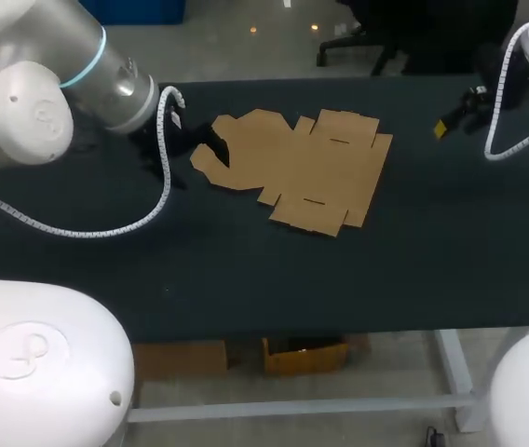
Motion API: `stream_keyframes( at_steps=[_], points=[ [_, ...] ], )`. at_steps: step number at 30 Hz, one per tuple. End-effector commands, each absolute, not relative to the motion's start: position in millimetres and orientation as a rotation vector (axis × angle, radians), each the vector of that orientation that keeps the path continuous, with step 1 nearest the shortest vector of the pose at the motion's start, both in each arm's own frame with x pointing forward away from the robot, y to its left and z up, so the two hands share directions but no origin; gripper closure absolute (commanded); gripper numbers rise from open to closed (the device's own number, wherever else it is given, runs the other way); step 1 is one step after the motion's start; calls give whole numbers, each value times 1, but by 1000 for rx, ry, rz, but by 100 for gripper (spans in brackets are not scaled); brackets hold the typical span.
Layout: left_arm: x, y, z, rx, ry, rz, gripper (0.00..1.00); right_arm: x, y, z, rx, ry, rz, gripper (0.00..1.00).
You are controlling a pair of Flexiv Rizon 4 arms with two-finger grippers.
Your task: Assemble the packaging by folding the flat box into shape, placing the metal phone stand inside, and closing the box properly
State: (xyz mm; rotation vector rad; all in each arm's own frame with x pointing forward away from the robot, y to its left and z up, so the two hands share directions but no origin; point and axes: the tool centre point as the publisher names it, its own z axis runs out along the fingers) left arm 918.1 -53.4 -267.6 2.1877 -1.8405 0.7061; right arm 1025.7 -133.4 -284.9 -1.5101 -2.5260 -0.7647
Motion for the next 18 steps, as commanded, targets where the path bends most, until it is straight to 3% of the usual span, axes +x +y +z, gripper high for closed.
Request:
stream_keyframes(
  at_steps=[1, 18],
  points=[
    [947, -35, -279, 2121, -1831, 667, 0, 1027, -134, -284, -1504, -2523, -764, 0],
    [1019, -7, -297, 1962, -2058, 661, 0, 1027, -134, -284, -1504, -2523, -764, 0]
  ],
)
